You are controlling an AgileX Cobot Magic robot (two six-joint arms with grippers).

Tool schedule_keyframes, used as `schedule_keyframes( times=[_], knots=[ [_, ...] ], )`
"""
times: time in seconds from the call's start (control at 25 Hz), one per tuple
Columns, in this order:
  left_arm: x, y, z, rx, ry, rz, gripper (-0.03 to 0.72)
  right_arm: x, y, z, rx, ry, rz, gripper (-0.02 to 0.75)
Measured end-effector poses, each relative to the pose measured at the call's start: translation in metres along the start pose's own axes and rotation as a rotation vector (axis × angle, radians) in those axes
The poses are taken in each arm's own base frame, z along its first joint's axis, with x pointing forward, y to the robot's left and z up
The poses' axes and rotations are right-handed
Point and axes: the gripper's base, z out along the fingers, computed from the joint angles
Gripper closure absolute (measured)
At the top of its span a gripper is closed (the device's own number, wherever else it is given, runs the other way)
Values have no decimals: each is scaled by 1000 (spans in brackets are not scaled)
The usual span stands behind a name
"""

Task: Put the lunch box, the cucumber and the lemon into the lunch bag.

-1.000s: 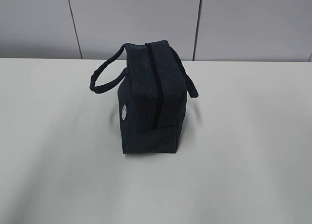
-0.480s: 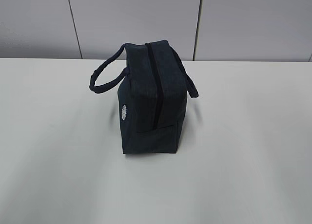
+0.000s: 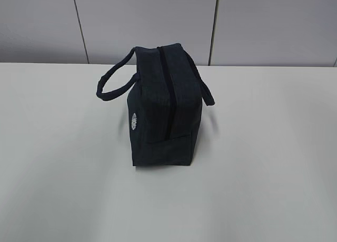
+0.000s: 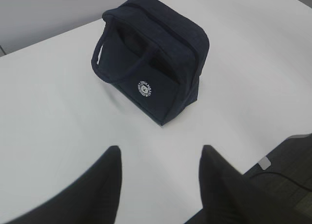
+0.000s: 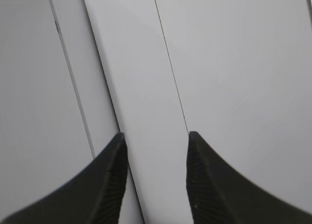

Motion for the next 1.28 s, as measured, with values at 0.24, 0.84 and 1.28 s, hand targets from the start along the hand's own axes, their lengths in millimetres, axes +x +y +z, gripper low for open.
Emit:
schedule_keyframes(
  times=[0.24,0.84,1.28],
  knots=[
    [6,-6,-12,7,-2,7,361,-20,6,-5,-22,-57,-40,431],
    [101,-32,-58,-77,-156,70,367,-21,9,-7,-51,-57,-62,431],
    [149,-30,-60,-175,-87,49,367,-12,8,-6,-56,-30,-61,431]
  ],
)
